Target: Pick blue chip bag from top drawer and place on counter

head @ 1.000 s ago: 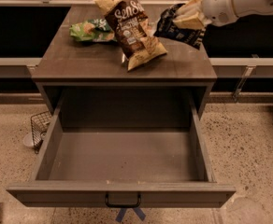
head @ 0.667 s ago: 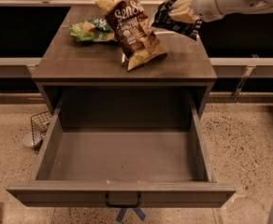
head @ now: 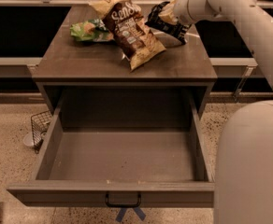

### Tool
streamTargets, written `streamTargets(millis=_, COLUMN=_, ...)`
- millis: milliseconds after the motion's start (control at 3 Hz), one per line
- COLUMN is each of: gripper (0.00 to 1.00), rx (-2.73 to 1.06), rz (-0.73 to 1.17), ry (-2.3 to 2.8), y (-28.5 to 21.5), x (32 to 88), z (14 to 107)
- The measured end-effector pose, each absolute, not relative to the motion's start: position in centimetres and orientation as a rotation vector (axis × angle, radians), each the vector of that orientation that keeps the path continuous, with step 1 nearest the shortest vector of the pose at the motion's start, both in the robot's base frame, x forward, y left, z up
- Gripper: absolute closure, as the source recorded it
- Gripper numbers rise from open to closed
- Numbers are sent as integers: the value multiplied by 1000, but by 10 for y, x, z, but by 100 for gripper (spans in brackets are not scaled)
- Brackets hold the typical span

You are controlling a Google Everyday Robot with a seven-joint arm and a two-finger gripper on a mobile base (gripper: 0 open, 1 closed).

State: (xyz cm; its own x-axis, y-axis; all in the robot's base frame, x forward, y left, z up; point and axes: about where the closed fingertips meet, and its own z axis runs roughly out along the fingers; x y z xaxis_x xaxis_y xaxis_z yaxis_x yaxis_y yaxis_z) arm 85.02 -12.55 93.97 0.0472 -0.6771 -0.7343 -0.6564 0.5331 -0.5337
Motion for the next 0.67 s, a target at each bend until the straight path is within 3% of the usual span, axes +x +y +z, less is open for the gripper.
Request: streamTargets(millis=667, gripper=29, rx=-1089, rz=4, ry=1713, y=-128, x=875, z=922)
